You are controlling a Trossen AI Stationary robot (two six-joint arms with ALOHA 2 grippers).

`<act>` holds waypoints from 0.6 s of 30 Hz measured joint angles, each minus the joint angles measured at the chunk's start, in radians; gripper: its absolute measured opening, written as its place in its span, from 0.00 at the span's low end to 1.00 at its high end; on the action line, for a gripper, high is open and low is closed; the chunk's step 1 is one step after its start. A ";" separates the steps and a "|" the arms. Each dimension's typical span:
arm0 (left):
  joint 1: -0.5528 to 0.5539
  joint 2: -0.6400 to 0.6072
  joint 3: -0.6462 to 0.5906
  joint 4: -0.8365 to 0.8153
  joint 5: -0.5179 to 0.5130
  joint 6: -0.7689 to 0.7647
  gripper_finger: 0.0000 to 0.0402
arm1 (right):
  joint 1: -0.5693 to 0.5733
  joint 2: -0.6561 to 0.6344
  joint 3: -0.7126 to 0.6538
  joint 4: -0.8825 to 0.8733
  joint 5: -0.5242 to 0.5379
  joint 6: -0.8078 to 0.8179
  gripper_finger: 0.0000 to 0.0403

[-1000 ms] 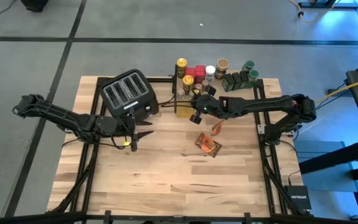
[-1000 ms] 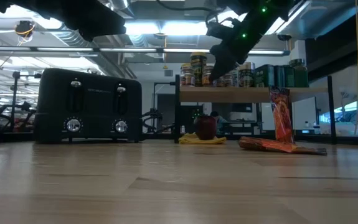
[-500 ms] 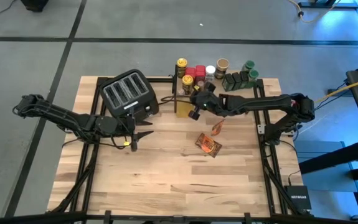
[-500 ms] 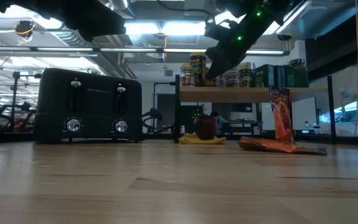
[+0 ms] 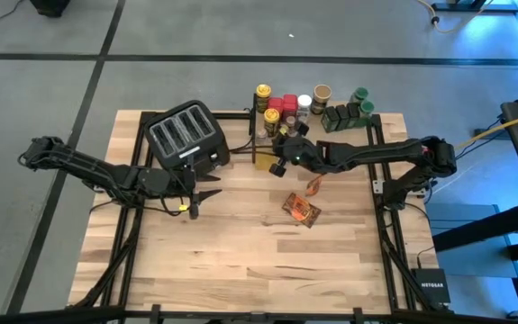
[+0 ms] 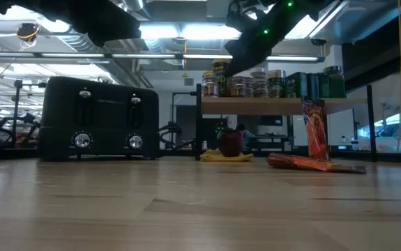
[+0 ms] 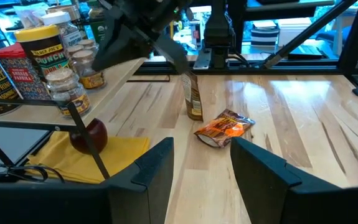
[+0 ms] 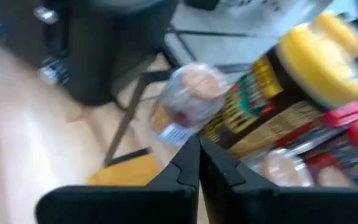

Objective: Shelf spices
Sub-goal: Adjust the seasoning bottles on the shelf

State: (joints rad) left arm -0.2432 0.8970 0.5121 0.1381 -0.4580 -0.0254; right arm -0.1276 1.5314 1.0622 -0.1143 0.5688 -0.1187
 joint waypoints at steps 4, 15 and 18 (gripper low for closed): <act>0.000 0.000 0.000 0.000 0.000 -0.001 0.38 | -0.005 0.000 0.000 0.057 0.045 -0.028 0.03; 0.000 0.000 0.000 0.000 0.000 0.001 0.38 | -0.037 0.013 0.001 0.082 0.064 -0.047 0.03; 0.000 0.000 0.000 0.000 0.000 0.002 0.38 | -0.047 0.030 0.001 0.117 0.059 -0.048 0.03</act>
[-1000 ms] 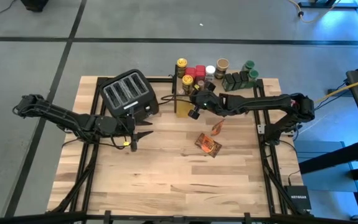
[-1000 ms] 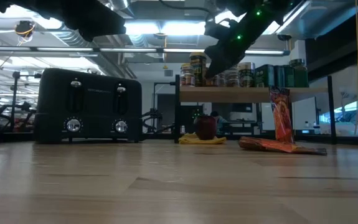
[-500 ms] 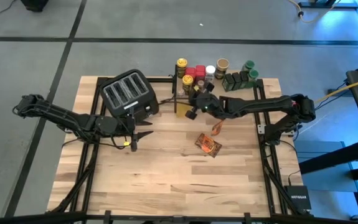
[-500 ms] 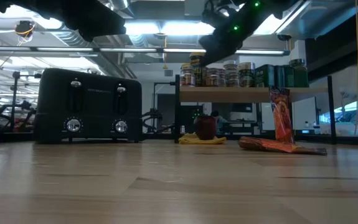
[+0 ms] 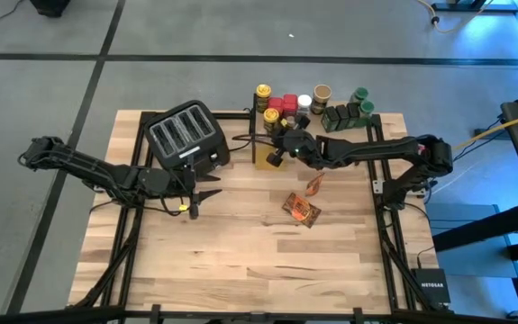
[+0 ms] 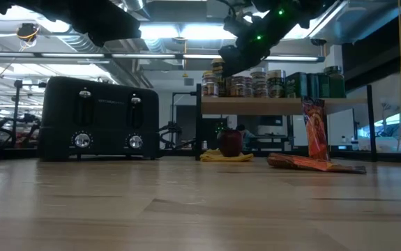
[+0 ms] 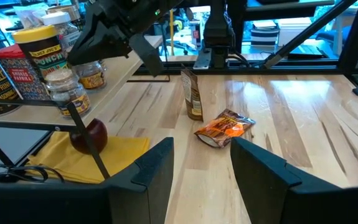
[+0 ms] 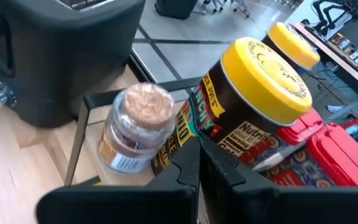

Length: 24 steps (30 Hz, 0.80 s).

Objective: Shelf spices
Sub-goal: Adjust the seasoning bottles on the shelf

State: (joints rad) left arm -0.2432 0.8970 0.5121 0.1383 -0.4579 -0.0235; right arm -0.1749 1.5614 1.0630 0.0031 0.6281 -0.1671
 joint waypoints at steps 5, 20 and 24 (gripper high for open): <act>0.000 0.000 0.000 0.000 0.000 0.003 0.38 | -0.003 0.018 0.000 0.060 -0.010 -0.029 0.03; 0.000 0.000 0.000 0.000 0.000 0.003 0.38 | -0.051 0.021 0.000 0.132 -0.063 -0.048 0.03; 0.000 0.000 0.000 0.000 0.000 0.004 0.38 | -0.051 0.021 0.000 0.151 -0.064 -0.051 0.03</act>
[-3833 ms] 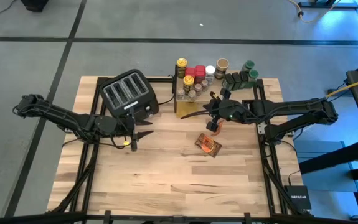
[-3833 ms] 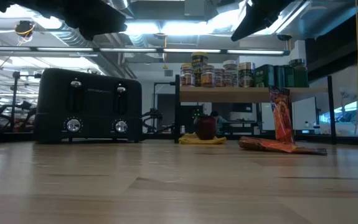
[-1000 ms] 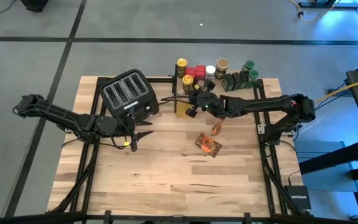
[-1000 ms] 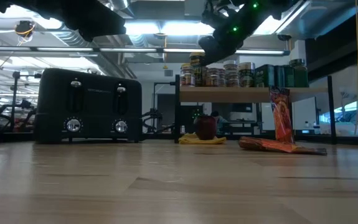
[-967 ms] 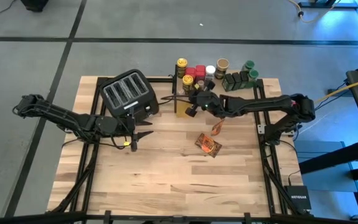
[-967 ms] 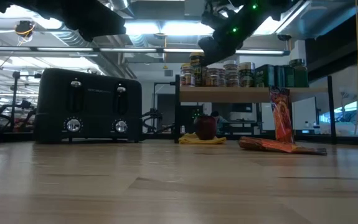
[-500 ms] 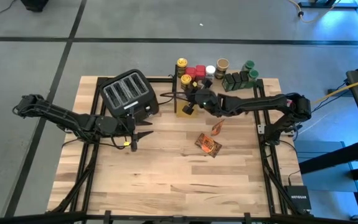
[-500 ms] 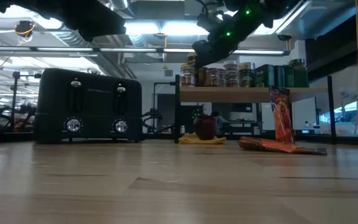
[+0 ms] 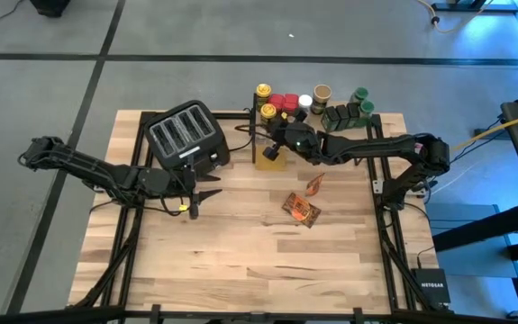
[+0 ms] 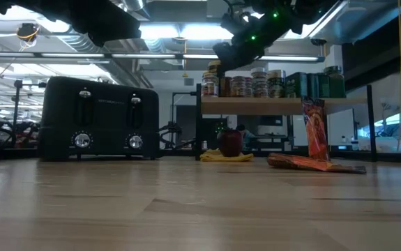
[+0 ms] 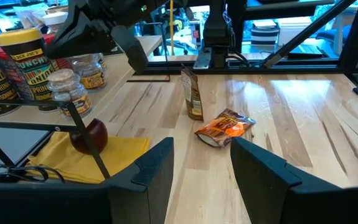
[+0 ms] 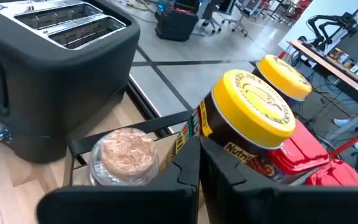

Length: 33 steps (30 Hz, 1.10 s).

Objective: Shelf spices
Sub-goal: Adjust the seasoning bottles on the shelf

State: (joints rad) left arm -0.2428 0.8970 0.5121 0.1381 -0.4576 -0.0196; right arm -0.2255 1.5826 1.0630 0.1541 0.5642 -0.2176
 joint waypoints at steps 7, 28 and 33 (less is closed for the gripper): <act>0.000 0.000 0.000 0.000 0.000 0.000 0.38 | 0.041 -0.021 0.000 0.003 0.011 -0.009 0.03; 0.000 0.000 0.000 0.000 0.000 -0.004 0.38 | -0.009 -0.011 0.000 -0.043 0.009 -0.044 0.03; 0.000 0.000 0.000 0.000 0.000 -0.004 0.38 | -0.020 0.027 0.000 0.015 -0.005 -0.045 0.03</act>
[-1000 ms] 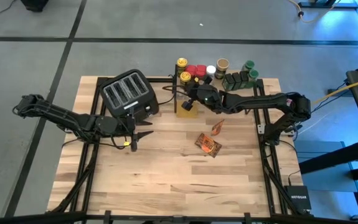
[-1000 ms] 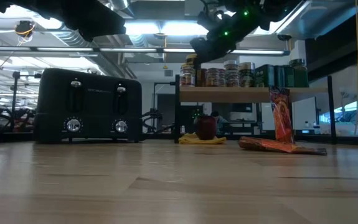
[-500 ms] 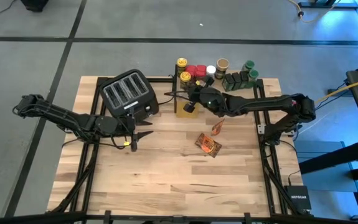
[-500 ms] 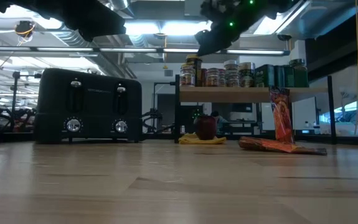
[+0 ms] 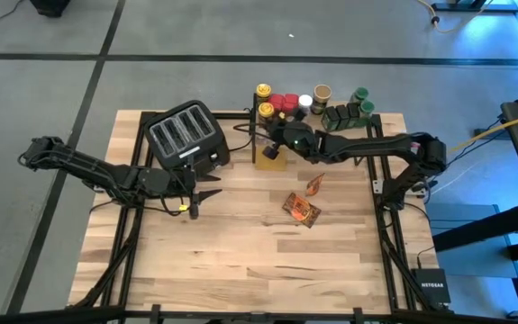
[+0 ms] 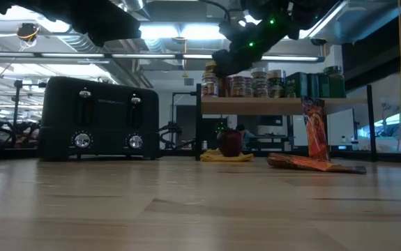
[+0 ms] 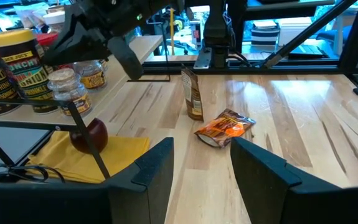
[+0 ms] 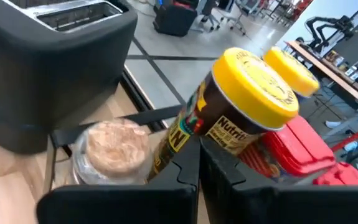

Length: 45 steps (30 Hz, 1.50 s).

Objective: Shelf spices
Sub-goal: Adjust the seasoning bottles on the shelf

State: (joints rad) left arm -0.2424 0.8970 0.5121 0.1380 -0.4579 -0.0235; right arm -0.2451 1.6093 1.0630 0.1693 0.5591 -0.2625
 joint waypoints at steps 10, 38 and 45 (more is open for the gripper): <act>0.000 0.000 0.000 -0.001 0.000 0.000 0.38 | -0.017 0.010 0.000 0.062 0.003 -0.029 0.03; 0.000 0.000 0.000 -0.028 0.000 -0.001 0.38 | 0.137 0.077 0.000 0.064 -0.002 -0.028 0.03; 0.000 0.000 0.000 -0.032 0.000 -0.007 0.38 | 0.119 0.077 0.000 0.036 0.059 -0.030 0.03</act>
State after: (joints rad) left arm -0.2424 0.8970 0.5121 0.1062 -0.4576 -0.0300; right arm -0.1265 1.6859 1.0634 0.2050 0.6180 -0.2924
